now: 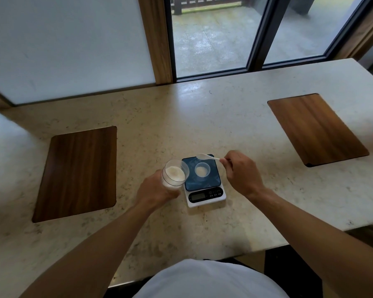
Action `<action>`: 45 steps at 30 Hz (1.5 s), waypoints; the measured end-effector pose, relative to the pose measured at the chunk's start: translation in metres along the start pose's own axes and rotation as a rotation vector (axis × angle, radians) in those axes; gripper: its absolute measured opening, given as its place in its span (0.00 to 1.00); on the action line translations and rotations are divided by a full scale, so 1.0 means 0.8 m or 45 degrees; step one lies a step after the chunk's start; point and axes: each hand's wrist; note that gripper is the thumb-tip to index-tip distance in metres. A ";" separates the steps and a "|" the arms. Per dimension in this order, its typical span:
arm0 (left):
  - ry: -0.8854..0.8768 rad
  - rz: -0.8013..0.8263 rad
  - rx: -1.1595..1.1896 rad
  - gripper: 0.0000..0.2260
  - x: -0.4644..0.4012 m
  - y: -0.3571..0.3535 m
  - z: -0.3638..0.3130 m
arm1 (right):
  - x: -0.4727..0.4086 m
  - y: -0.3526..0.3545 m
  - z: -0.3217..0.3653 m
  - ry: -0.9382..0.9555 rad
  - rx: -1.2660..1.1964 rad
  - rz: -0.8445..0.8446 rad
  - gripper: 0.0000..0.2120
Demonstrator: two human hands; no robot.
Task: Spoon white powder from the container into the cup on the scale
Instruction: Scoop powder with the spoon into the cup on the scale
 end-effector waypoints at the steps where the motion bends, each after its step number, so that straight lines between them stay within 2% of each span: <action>1: 0.005 0.002 -0.005 0.33 0.000 0.000 -0.001 | -0.002 0.003 0.005 -0.003 -0.059 -0.023 0.08; 7: -0.020 0.010 -0.048 0.32 -0.002 0.001 -0.004 | -0.002 0.013 0.042 0.235 -0.268 0.030 0.07; 14: -0.107 -0.006 -0.104 0.30 -0.001 0.005 -0.008 | 0.003 -0.005 0.065 0.433 -0.189 0.177 0.09; 20: -0.194 -0.042 -0.195 0.30 0.004 0.007 -0.007 | 0.010 -0.021 0.069 0.480 -0.106 0.240 0.09; 26: -0.269 -0.021 -0.194 0.30 0.007 0.005 -0.002 | 0.009 -0.031 0.069 0.317 -0.082 0.333 0.08; 34: -0.261 -0.051 -0.166 0.28 0.009 0.003 -0.001 | 0.007 -0.035 0.075 -0.051 -0.137 0.453 0.11; 40: -0.287 -0.042 -0.178 0.30 0.009 0.001 0.002 | 0.005 -0.037 0.076 -0.194 -0.157 0.575 0.12; 45: -0.300 -0.083 -0.177 0.30 0.007 -0.001 0.004 | 0.003 -0.039 0.077 -0.317 -0.219 0.588 0.14</action>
Point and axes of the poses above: each hand's wrist, its own x-axis away from the middle knuckle, its own y-axis out of the back of the hand, z = x × y, and after that the axes turned 13 degrees about -z, right-handed
